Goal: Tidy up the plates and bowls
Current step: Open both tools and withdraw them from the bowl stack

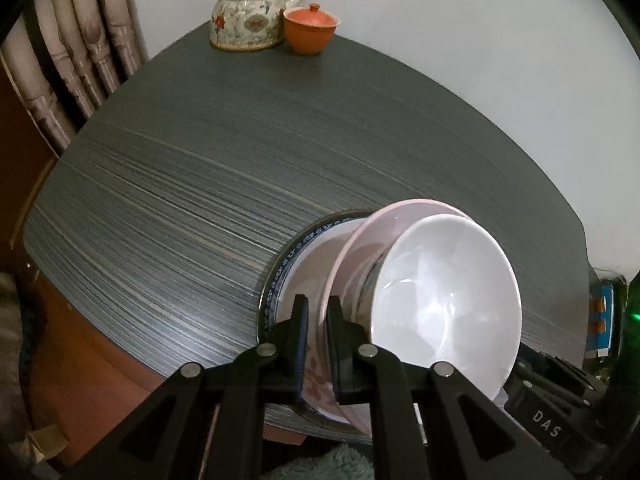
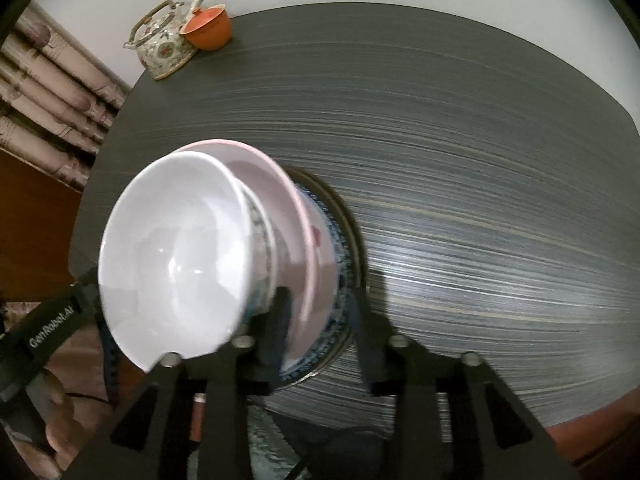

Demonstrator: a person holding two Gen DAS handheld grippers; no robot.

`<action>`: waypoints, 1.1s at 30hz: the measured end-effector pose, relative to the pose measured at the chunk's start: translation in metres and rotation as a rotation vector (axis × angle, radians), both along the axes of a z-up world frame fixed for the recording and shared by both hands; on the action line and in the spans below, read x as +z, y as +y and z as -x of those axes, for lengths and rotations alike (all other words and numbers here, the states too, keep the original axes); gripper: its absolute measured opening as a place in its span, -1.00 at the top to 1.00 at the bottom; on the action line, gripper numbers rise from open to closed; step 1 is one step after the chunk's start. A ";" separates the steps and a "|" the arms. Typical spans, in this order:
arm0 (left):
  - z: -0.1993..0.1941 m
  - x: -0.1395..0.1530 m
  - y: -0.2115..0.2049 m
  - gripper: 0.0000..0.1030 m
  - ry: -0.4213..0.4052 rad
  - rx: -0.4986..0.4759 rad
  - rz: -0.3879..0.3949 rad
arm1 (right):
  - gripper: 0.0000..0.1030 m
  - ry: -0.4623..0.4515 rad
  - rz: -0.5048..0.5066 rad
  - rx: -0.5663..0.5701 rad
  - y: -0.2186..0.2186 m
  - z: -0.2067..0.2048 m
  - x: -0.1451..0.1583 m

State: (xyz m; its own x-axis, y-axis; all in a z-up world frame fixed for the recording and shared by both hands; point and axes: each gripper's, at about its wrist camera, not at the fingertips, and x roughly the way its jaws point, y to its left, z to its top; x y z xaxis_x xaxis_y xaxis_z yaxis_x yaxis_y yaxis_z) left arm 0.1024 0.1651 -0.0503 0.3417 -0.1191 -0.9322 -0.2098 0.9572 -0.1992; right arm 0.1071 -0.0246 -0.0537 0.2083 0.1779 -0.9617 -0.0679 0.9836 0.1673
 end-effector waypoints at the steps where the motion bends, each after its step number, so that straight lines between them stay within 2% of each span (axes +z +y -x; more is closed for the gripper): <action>1: 0.001 0.003 -0.001 0.79 -0.011 -0.008 -0.009 | 0.19 -0.003 -0.005 -0.003 -0.003 0.001 0.000; 4: 0.007 0.013 -0.001 0.68 -0.047 -0.009 -0.042 | 0.05 -0.024 -0.014 -0.004 -0.011 0.004 0.003; 9: 0.027 0.031 -0.003 0.15 -0.108 -0.006 -0.089 | -0.27 -0.086 0.002 0.022 -0.014 0.016 0.013; 14: 0.046 0.045 -0.014 0.02 -0.154 -0.005 -0.164 | -0.53 -0.136 0.019 0.041 -0.012 0.025 0.018; 19: 0.061 0.054 -0.025 -0.07 -0.181 -0.024 -0.203 | -0.95 -0.187 0.026 0.068 -0.012 0.038 0.022; 23: 0.071 0.056 -0.033 -0.12 -0.177 -0.035 -0.190 | -0.99 -0.212 0.024 0.096 -0.008 0.048 0.022; 27: 0.074 0.055 -0.040 -0.12 -0.176 -0.040 -0.217 | -0.99 -0.204 0.030 0.118 -0.003 0.052 0.018; 33: 0.076 0.052 -0.043 -0.12 -0.162 -0.040 -0.212 | -0.99 -0.184 0.015 0.133 0.001 0.060 0.015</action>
State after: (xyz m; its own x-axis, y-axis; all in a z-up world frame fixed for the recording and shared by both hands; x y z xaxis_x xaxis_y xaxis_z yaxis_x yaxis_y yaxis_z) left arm 0.0260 0.1217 0.0019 0.4878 0.0563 -0.8712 -0.1529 0.9880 -0.0217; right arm 0.0470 -0.0239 -0.0387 0.3565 0.2017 -0.9123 -0.2249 0.9662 0.1257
